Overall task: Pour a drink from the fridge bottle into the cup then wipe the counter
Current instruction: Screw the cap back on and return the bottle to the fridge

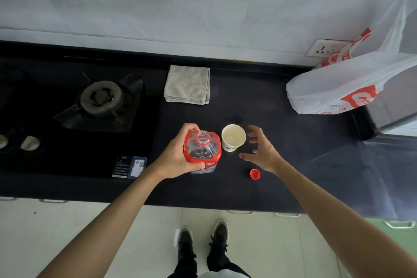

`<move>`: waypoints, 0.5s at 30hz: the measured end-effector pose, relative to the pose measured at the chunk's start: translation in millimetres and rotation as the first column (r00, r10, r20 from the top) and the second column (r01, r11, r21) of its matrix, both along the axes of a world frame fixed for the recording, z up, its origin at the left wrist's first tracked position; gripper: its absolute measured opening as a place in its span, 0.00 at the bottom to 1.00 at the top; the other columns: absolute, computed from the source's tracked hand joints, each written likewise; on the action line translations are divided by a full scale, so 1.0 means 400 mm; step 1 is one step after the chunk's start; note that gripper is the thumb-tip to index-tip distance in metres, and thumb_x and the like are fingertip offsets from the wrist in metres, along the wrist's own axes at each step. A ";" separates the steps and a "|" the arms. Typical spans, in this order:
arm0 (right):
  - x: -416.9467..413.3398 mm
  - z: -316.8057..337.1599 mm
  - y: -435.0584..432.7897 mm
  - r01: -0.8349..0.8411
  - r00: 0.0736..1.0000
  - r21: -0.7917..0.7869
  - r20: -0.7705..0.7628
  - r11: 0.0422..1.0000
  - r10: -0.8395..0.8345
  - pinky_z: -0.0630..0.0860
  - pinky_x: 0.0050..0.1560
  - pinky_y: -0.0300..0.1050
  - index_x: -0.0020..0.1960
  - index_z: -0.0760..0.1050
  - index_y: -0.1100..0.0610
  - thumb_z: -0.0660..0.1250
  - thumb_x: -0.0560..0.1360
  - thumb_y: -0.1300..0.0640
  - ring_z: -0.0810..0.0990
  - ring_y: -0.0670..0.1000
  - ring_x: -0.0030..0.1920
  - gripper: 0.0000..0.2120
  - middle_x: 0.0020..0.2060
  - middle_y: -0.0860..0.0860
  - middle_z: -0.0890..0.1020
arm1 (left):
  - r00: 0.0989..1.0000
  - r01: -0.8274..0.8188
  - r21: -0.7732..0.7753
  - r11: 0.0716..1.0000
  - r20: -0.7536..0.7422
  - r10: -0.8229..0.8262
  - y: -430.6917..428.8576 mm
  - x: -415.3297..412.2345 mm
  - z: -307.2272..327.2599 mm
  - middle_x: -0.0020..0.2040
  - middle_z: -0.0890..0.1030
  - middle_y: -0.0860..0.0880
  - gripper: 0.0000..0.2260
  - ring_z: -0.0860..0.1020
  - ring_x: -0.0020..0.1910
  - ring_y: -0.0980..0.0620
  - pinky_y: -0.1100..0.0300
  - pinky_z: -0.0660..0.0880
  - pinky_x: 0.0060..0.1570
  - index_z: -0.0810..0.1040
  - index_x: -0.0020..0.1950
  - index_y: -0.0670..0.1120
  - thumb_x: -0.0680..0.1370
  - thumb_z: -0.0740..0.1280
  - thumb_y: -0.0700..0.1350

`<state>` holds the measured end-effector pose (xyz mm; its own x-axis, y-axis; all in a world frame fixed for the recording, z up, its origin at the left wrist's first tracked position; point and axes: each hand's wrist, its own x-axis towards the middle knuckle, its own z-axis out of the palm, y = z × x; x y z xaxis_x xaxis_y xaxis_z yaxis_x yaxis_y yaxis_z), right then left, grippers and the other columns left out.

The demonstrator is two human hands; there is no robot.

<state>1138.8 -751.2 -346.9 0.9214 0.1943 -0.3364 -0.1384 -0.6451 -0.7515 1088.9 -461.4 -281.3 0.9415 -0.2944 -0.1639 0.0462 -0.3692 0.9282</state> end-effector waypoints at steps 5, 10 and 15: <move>-0.059 0.013 -0.054 -0.039 0.999 -0.230 0.005 0.972 0.041 0.71 0.53 0.42 0.70 0.64 0.51 0.77 0.70 0.49 0.72 0.49 0.52 0.35 0.56 0.49 0.71 | 1.000 0.003 -0.016 1.000 -0.010 -0.003 -0.001 -0.002 -0.002 0.62 0.72 0.56 0.38 0.75 0.63 0.62 0.64 0.80 0.50 0.64 0.68 0.50 0.66 0.82 0.37; -0.108 0.005 -0.059 -0.155 0.988 -0.400 -0.051 0.903 0.147 0.74 0.50 0.44 0.65 0.66 0.50 0.75 0.72 0.43 0.75 0.50 0.52 0.28 0.57 0.47 0.71 | 1.000 0.014 -0.035 0.999 -0.006 -0.014 0.001 -0.003 -0.006 0.62 0.73 0.54 0.38 0.76 0.63 0.58 0.61 0.81 0.51 0.64 0.68 0.49 0.66 0.81 0.36; -0.134 -0.017 -0.052 -0.192 0.981 -0.458 -0.055 0.868 0.188 0.76 0.51 0.47 0.64 0.67 0.49 0.75 0.71 0.43 0.76 0.51 0.52 0.28 0.57 0.47 0.72 | 1.000 0.011 -0.041 0.999 -0.001 -0.011 0.001 -0.007 -0.011 0.62 0.73 0.53 0.37 0.76 0.64 0.56 0.59 0.82 0.51 0.64 0.67 0.50 0.66 0.81 0.36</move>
